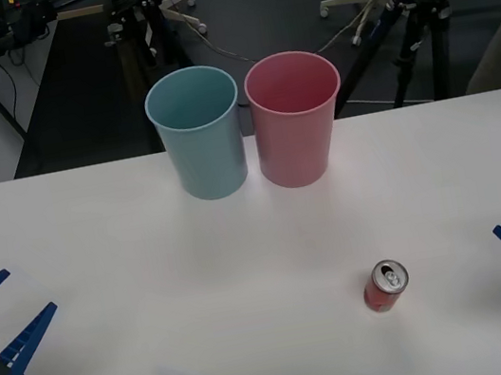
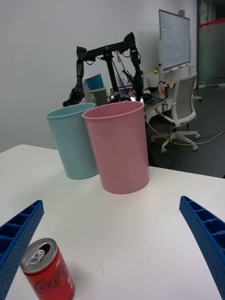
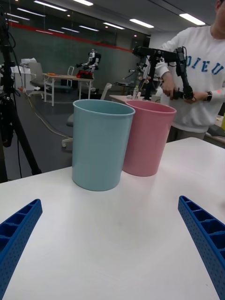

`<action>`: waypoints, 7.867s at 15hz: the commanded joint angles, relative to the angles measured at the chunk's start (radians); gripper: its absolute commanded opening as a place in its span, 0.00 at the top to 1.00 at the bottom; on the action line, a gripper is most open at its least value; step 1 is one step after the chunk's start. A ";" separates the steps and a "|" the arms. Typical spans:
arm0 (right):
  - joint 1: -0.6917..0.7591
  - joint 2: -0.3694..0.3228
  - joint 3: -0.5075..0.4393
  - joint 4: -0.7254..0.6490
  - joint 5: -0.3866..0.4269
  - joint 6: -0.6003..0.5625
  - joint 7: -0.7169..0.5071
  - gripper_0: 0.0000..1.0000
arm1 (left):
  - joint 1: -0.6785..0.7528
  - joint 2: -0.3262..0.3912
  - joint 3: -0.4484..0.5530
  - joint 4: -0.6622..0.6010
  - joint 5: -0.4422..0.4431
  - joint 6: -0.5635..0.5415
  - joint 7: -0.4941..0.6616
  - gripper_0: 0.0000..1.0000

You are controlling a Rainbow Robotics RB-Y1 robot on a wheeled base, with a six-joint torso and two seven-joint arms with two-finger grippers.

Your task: Grasp the object on the table and drop it into the matching bin: aluminum can to the light blue bin, PET bottle to the pink bin.

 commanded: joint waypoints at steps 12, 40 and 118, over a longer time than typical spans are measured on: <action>0.212 -0.031 0.171 -0.022 -0.159 0.137 0.285 0.00 | 0.000 0.000 0.000 0.000 0.000 0.000 0.000 0.00; -0.042 0.015 0.586 0.333 -0.214 0.252 0.782 0.00 | 0.000 0.000 0.000 0.000 0.000 0.000 0.000 0.00; -1.144 0.415 0.685 0.437 1.433 0.998 -1.135 1.00 | 0.000 0.000 0.000 0.000 0.000 0.000 0.000 0.00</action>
